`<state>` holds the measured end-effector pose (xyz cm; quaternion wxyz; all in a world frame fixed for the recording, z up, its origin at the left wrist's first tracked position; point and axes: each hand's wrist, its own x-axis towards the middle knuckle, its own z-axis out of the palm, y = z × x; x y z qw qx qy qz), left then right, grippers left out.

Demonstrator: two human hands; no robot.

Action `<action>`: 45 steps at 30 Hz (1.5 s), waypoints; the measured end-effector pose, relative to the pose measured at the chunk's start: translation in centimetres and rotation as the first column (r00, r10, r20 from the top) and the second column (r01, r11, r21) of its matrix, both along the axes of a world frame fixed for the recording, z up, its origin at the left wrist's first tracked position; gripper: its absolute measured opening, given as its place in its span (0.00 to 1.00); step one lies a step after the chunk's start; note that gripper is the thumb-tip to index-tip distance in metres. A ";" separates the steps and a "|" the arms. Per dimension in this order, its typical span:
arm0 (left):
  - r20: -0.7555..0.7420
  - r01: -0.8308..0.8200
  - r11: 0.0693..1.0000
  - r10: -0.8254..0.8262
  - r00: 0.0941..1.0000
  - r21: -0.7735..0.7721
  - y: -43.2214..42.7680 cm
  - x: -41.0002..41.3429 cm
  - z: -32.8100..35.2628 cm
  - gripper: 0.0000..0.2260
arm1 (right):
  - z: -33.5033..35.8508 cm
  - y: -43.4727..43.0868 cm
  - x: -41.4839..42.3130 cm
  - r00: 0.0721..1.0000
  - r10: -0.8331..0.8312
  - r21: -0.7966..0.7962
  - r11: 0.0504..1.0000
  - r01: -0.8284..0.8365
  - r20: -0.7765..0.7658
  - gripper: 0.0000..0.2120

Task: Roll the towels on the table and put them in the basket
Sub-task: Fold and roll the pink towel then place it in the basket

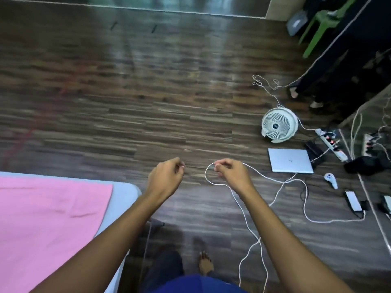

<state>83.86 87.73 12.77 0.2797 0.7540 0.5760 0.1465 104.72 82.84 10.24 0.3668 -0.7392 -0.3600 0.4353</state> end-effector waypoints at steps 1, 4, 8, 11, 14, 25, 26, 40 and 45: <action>-0.007 -0.022 1.000 0.022 1.000 -0.001 1.3 0.1 -0.1 0.07 | 0.2 1.6 0.0 1.000 0.023 -0.014 1.000 -0.023 0.006 0.06; -0.001 -0.078 0.997 0.078 0.997 -0.009 5.5 -0.6 -0.7 0.07 | 0.0 6.9 -0.7 0.994 0.112 -0.037 0.993 -0.111 0.018 0.06; 0.018 -0.203 0.978 0.204 0.979 -0.042 11.6 -3.3 -2.1 0.07 | -0.7 15.2 -3.8 0.961 0.271 -0.055 0.962 -0.268 0.053 0.06; 0.049 -0.329 0.941 0.333 0.942 -0.075 16.1 -6.5 -3.6 0.07 | -1.2 21.8 -7.7 0.897 0.433 -0.086 0.901 -0.426 0.088 0.05; 0.035 -0.473 0.875 0.479 0.877 -0.104 19.7 -9.9 -4.8 0.07 | -2.4 27.6 -12.5 0.756 0.647 -0.103 0.762 -0.639 0.099 0.06; -0.092 -0.956 0.230 0.964 0.249 -0.180 17.5 -19.3 -7.5 0.08 | -3.2 38.8 -29.2 0.057 0.991 -0.212 0.082 -0.974 0.123 0.06; -0.105 -0.973 0.145 0.981 0.165 -0.179 17.0 -19.8 -7.8 0.08 | -3.4 39.6 -30.9 -0.020 0.993 -0.220 0.006 -0.975 0.113 0.06; -0.125 -0.743 -0.644 0.765 -0.632 -0.183 16.6 -14.4 -13.1 0.13 | -6.8 41.1 -47.6 -0.905 0.295 -0.253 -0.891 -0.377 0.307 0.11; -0.179 -0.682 -0.725 0.687 -0.705 -0.096 18.2 -13.2 -15.6 0.19 | -9.3 38.5 -53.0 -0.862 -0.081 -0.287 -0.955 -0.078 0.501 0.17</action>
